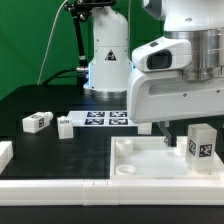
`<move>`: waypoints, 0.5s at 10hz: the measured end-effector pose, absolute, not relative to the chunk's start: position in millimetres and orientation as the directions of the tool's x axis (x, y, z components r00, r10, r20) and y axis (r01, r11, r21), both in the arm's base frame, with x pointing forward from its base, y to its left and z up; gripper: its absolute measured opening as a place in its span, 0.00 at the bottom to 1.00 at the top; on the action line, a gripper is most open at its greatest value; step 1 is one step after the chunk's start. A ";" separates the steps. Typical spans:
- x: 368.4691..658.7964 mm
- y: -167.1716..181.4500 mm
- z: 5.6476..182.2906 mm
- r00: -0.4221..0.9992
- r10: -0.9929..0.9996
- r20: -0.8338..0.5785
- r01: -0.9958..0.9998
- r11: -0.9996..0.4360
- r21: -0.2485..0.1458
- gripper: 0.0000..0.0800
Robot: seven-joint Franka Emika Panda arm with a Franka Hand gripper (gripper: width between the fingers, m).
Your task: Assemble one leg
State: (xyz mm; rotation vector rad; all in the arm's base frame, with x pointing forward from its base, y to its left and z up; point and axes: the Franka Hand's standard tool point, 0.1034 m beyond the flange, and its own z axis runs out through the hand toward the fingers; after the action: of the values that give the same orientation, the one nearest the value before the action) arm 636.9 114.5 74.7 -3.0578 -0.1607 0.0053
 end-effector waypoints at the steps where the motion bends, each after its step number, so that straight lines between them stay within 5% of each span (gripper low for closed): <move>1: 636.7 114.5 74.2 0.991 0.137 0.003 0.136 -0.987 -0.080 0.81; 4: 636.5 114.7 73.7 0.992 0.127 0.001 0.127 -0.989 -0.080 0.67; 5: 636.4 114.7 73.4 0.992 0.128 0.001 0.127 -0.989 -0.080 0.44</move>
Offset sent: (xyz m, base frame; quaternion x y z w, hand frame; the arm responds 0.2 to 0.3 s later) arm 0.0000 0.0000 0.0000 0.0000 0.0000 0.0000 1.0000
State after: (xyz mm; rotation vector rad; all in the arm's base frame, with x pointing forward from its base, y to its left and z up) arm 636.4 114.7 73.4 -3.0549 -0.1957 0.0068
